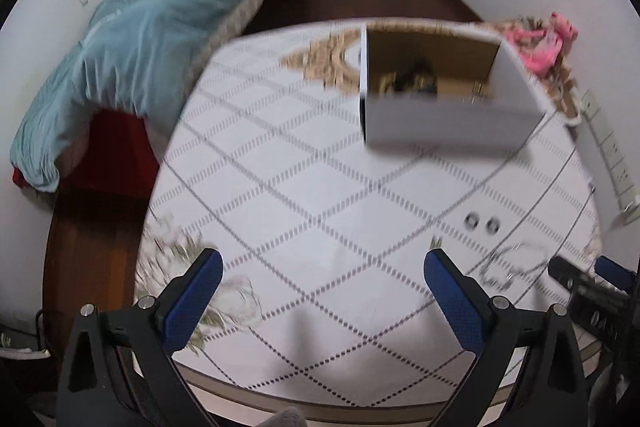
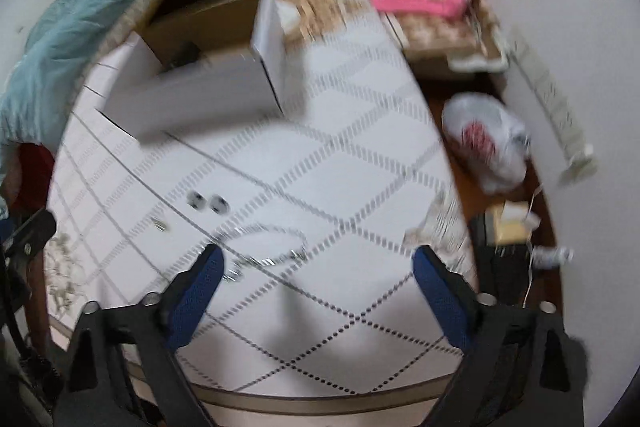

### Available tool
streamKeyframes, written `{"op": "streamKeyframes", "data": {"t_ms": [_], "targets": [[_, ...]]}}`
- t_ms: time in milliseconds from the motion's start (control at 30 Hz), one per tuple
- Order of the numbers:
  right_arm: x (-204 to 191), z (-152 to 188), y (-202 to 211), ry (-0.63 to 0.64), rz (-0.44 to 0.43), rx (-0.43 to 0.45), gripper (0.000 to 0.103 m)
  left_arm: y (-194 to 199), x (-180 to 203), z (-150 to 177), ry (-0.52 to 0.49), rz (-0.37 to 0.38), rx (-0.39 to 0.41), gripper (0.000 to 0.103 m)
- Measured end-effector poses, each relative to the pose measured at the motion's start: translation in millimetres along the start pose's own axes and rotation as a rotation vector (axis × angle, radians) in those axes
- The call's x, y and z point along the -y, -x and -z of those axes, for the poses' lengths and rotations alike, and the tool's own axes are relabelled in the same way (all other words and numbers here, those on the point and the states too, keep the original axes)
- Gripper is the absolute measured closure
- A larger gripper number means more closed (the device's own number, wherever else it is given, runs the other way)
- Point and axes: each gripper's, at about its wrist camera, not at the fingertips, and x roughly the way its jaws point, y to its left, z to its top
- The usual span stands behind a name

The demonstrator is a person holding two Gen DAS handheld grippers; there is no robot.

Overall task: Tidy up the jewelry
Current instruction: 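Grasp the gold letter charm with the left gripper while the right grasps the silver charm bracelet, then carry the gold charm and silver bracelet over the white box with both grippers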

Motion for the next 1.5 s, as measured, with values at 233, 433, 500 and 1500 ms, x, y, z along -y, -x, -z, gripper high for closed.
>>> {"op": "streamKeyframes", "data": {"t_ms": [233,433,500,1500], "targets": [[-14.1,15.0,-19.2,0.001,0.028,0.078,0.036,-17.3,-1.5,10.2,0.011,-0.001,-0.045,0.000],[-29.4,22.3,-21.5,0.086,0.065,0.129,0.099,-27.8,6.8,12.3,-0.003,0.058,-0.067,0.001],[-23.6,20.3,-21.6,0.074,0.037,0.124,0.100,-29.6,13.5,10.7,-0.012,0.087,-0.069,0.001],[24.8,-4.3,15.3,-0.047,-0.049,0.171,0.102,-48.1,70.5,-3.8,-0.111,0.238,-0.070,0.097]]}}
